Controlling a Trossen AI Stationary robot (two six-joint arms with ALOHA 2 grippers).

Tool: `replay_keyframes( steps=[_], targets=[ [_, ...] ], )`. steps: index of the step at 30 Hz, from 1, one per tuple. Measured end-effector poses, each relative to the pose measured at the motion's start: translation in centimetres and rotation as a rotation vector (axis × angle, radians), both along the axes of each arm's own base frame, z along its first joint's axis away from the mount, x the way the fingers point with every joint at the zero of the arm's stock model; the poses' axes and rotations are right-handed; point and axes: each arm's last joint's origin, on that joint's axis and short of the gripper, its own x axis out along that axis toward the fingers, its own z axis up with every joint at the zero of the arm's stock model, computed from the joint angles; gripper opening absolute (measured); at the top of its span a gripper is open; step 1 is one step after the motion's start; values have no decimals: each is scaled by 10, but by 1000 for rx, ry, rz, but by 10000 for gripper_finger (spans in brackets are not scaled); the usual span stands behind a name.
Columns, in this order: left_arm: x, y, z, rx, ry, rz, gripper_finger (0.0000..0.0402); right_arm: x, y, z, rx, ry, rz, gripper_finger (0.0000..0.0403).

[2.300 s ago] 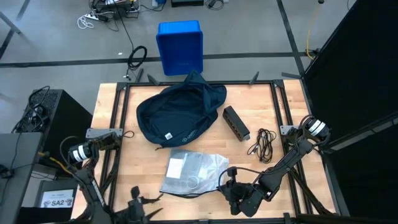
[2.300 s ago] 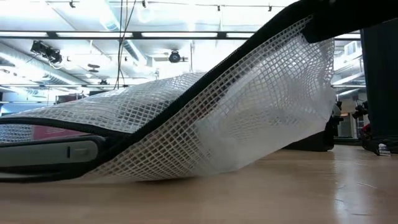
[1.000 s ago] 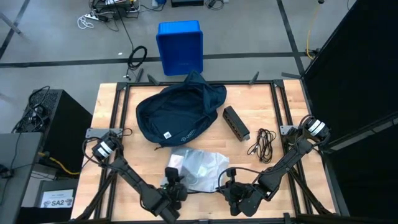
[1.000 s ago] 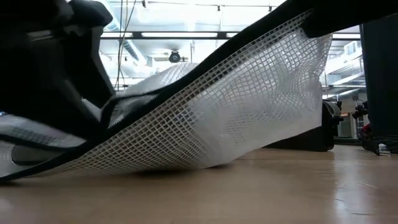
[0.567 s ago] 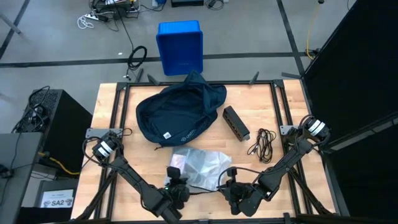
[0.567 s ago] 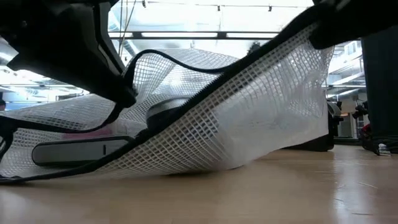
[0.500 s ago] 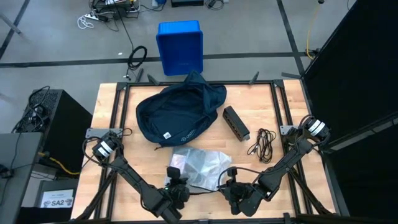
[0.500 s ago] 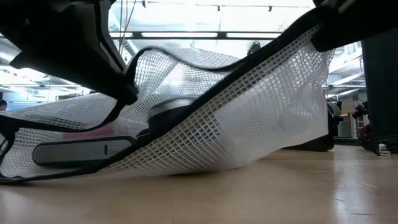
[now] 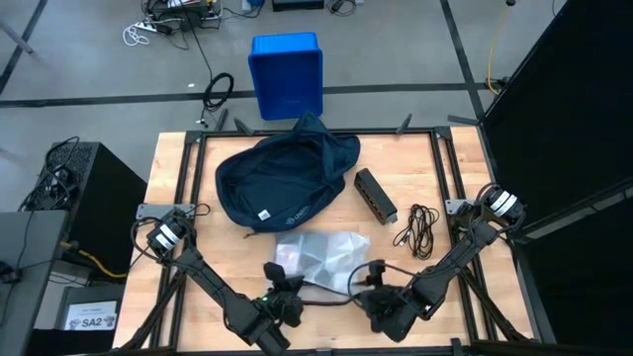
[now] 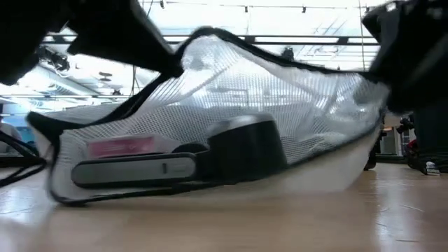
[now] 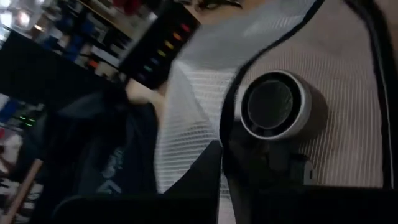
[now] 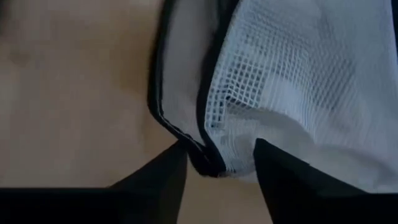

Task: Unpack backpack
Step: Remove the black portable fan from the white mesh envelope

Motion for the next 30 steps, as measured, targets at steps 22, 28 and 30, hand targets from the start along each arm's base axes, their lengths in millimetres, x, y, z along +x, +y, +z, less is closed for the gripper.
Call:
replay_keyframes(
  steps=[22, 28, 30],
  targets=[
    [22, 7, 29, 42, -35, 33, 0, -22, 14, 30, -35, -185, 10, 267],
    [23, 9, 29, 40, -39, 40, 0, 2, 30, 48, 100, -406, 66, 282],
    [26, 12, 29, 40, -40, 50, 0, 14, 34, 47, 148, -439, 136, 284]
  ],
)
